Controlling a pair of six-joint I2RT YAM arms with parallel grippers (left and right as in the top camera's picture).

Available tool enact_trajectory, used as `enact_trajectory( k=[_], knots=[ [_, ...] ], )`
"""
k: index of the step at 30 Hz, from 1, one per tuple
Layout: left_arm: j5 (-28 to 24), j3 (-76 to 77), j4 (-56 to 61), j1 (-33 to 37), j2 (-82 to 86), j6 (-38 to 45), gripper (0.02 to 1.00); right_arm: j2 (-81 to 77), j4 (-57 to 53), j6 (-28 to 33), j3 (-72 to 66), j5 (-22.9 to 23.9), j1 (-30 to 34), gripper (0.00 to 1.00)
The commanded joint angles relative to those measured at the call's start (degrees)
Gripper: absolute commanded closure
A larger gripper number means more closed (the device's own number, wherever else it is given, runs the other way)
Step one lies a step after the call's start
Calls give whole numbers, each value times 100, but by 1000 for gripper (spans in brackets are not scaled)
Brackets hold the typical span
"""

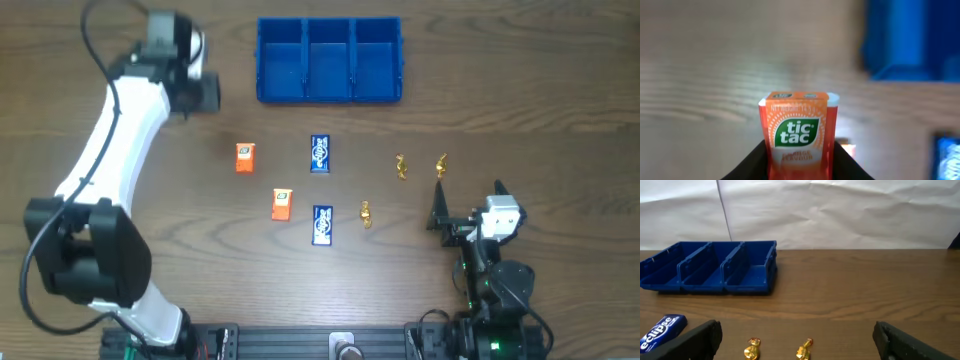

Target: Sort Candies Into Trays

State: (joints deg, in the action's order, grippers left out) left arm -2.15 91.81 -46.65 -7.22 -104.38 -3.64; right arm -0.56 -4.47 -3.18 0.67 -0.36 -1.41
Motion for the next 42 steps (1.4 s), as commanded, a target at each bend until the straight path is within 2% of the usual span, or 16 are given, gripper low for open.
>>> enact_trajectory(
  k=[1, 6, 13, 14, 16, 18, 19, 23, 28, 32, 42],
  knots=[
    [621, 2223, -345, -857, -750, -584, 794, 39, -24, 70, -22, 22, 13, 3],
    [619, 3545, -479, -1276, -2269, -796, 785, 39, -24, 70, -22, 22, 13, 3],
    [407, 3672, -249, -1279, -2938, -820, 763, 39, -24, 70, -22, 22, 13, 3],
    [404, 3672, -238, -1261, -2938, -820, 728, 39, -24, 70, -22, 22, 13, 3],
    [404, 3672, -212, -1246, -2938, -820, 573, 39, -24, 70, -22, 22, 13, 3],
    [409, 3672, -184, -1241, -2935, -820, 264, 39, -24, 70, -22, 22, 13, 3],
    [420, 3670, -262, -1228, -2804, -820, 198, 39, -24, 68, -22, 22, 13, 3],
    [557, 2975, -428, -1226, -1126, -820, 112, 39, -24, 70, -22, 22, 13, 3],
    [555, -221, 330, -1241, 1093, -990, 110, 39, -24, 70, -22, 22, 13, 3],
    [555, -2190, 1270, -1220, 1176, -1154, 150, 39, -24, 70, -22, 22, 13, 3],
    [315, -2610, 1633, -953, -234, -1226, 202, 39, -24, 68, -22, 22, 13, 3]
  ],
)
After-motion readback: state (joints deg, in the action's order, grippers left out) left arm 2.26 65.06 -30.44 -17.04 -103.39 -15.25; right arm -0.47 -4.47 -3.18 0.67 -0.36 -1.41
